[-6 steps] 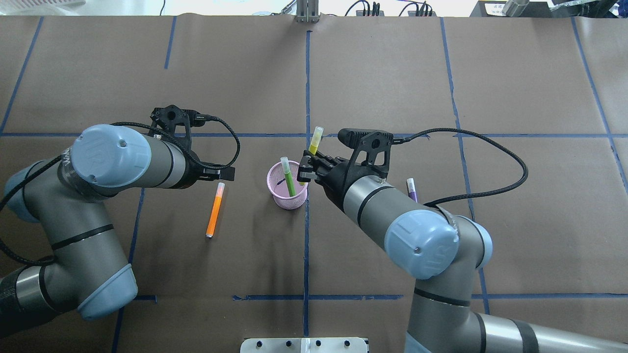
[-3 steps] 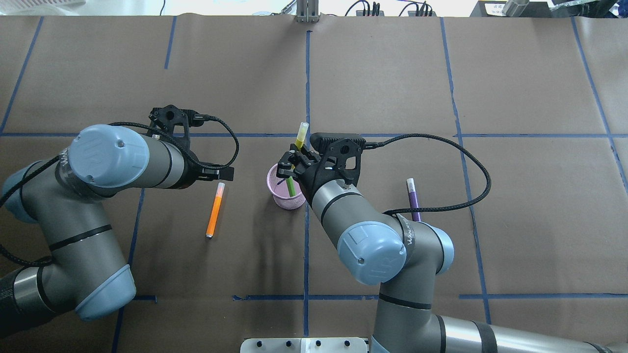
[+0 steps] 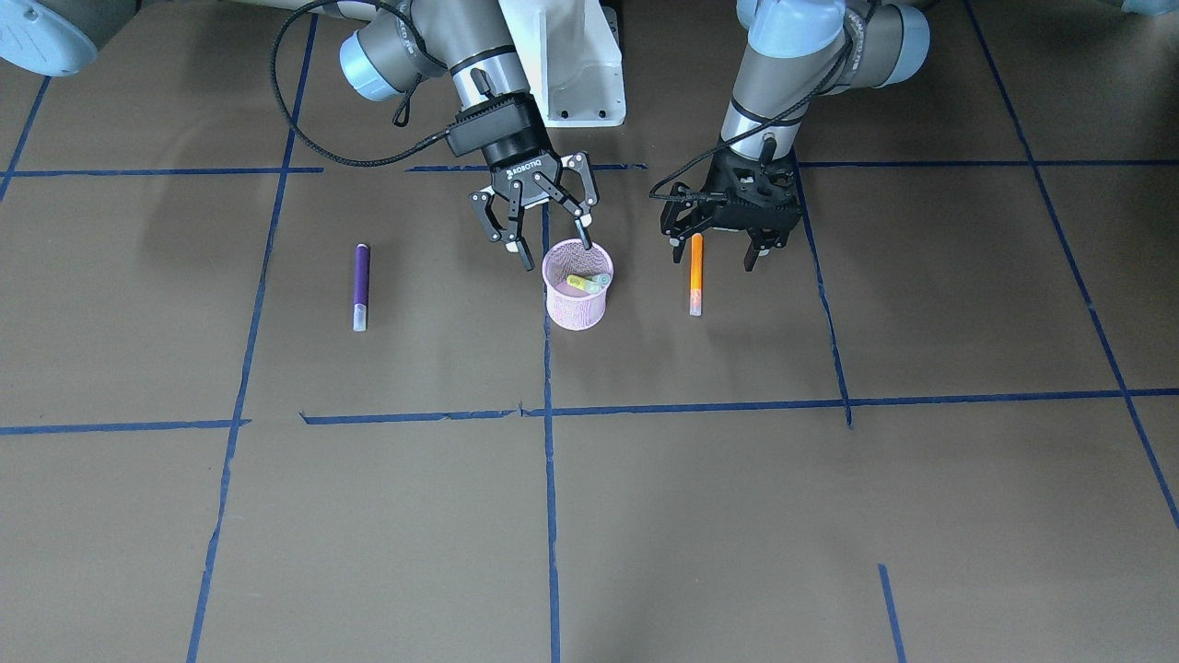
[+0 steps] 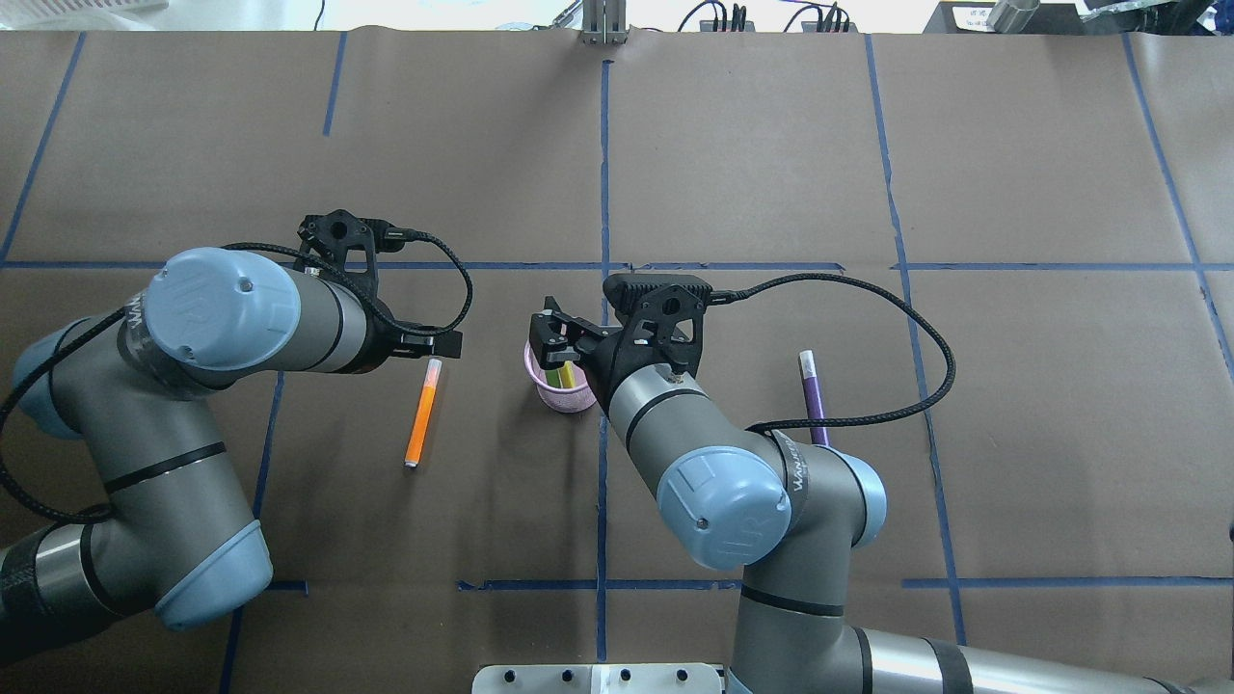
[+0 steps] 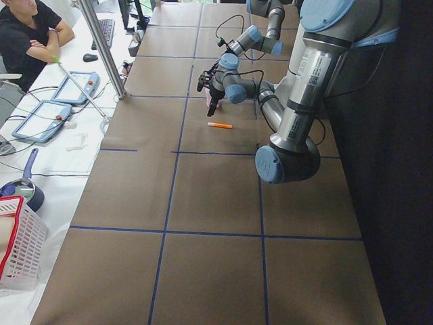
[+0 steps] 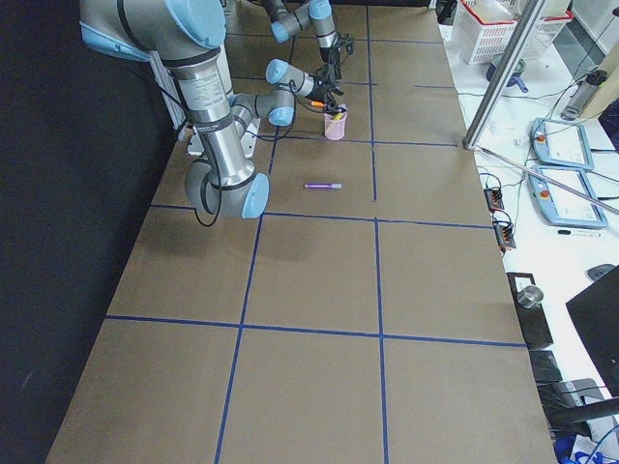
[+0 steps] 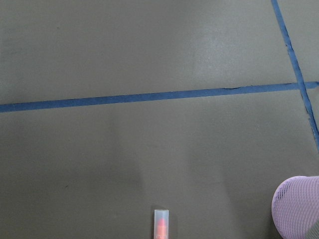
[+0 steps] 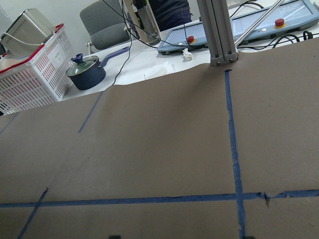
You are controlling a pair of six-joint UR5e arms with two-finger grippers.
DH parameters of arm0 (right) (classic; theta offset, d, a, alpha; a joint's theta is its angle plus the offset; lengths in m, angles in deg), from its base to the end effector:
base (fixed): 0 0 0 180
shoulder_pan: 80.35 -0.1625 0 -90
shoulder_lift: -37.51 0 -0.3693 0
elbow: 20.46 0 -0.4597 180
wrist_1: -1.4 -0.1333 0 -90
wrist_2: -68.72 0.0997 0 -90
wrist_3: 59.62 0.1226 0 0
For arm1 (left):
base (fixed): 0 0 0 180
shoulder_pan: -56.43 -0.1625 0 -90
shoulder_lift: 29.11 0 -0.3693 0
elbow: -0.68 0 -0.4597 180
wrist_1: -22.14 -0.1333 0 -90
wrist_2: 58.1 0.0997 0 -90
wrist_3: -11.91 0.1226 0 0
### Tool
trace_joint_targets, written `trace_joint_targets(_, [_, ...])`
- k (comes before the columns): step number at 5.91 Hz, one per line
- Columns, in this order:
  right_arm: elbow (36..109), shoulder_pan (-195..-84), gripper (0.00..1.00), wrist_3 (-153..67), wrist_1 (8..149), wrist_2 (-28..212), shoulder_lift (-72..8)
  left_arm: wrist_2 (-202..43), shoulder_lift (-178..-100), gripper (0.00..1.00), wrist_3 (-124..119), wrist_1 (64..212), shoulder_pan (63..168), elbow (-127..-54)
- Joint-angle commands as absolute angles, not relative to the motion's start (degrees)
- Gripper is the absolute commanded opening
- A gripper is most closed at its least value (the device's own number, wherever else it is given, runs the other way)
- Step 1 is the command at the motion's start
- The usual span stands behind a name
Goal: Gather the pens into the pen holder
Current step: 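Withdraw the right gripper from the cup while the left gripper grasps the orange highlighter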
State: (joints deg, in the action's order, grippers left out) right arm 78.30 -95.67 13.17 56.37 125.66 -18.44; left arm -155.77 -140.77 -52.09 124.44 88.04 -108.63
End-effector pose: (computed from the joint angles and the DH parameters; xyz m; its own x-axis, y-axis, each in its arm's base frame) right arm -0.5889 -0.3689 0.0803 0.4118 -0.1443 0.8998 -0.6427 0.6540 0.3990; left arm 0.4841 -0.4352 0.1971 0.6455 0.1128 -0.7553 0.1617 0.9464 0.2796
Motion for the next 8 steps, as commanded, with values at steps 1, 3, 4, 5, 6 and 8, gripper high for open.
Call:
trace_joint_targets(1, [83.3, -97.1, 1.0, 13.2, 56.6, 131.0, -19.9, -157.3, -141.3, 1.0, -52.2, 124.3, 87.8, -105.0])
trace_joint_targets(3, [84.1, -102.3, 1.0, 13.3, 57.4, 139.1, -21.6, -165.8, -143.9, 1.0, -51.7, 124.2, 87.8, -98.4])
trace_joint_targets(4, [87.2, -105.7, 1.0, 13.2, 62.9, 145.2, -24.3, -166.3, -144.3, 0.94, -51.6, 124.2, 87.8, -97.5])
trace_joint_targets(5, [91.7, -111.1, 1.0, 12.3, 77.1, 154.7, -23.9, -166.6, -144.3, 0.89, -51.5, 123.9, 87.8, -97.1])
trace_joint_targets(6, [93.3, -115.0, 1.0, 11.6, 80.8, 161.4, -23.8, -166.6, -144.4, 0.76, -51.5, 123.9, 87.8, -96.2])
trace_joint_targets(8, [94.1, -120.9, 1.0, 11.1, 81.4, 171.1, -24.9, -166.7, -144.8, 0.54, -51.5, 124.0, 87.6, -95.3])
